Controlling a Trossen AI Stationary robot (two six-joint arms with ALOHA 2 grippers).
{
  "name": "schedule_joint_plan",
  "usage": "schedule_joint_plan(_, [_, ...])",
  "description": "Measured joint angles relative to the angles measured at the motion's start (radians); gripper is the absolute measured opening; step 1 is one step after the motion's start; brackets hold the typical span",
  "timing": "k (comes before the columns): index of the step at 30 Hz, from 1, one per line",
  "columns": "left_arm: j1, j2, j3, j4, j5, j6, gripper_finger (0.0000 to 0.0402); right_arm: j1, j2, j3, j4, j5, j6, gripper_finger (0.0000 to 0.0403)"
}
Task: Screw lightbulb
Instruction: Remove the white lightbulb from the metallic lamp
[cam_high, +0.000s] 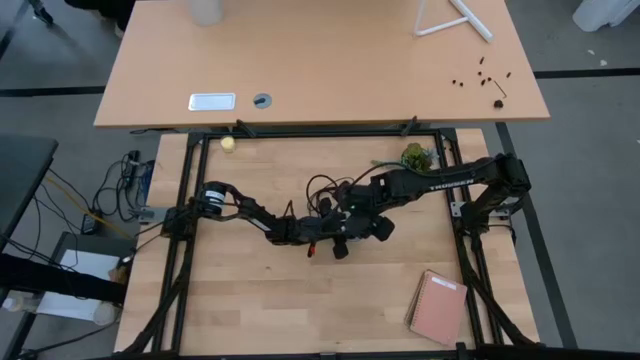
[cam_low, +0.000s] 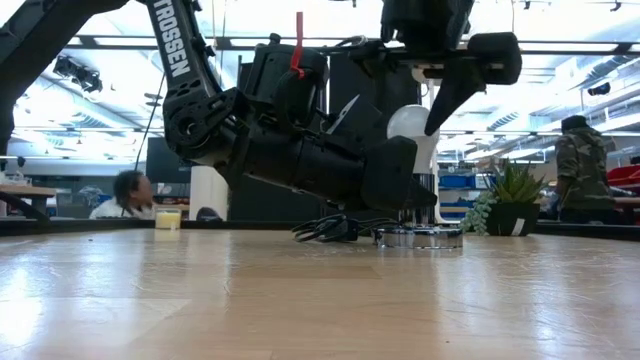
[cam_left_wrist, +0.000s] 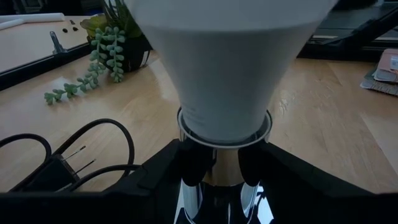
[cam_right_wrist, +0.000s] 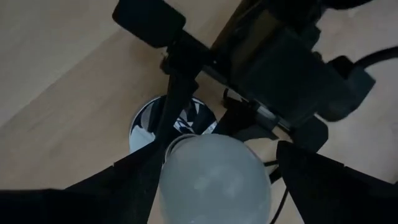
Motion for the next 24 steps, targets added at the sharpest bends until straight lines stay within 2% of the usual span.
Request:
schedule_joint_plan(13, [0.000, 0.000, 0.000, -0.007, -0.001, 0.000, 0.0198, -0.023, -0.075, 0.009, -0.056, -0.053, 0.129, 0.0309])
schedule_joint_plan(19, [0.000, 0.000, 0.000, -0.007, -0.001, 0.000, 0.0198, -0.081, -0.108, -0.033, -0.040, -0.197, 0.223, 0.0302])
schedule_joint_plan(24, [0.000, 0.000, 0.000, -0.007, -0.001, 0.001, 0.0198, -0.101, -0.109, -0.094, 0.030, -0.206, 0.262, 0.0288])
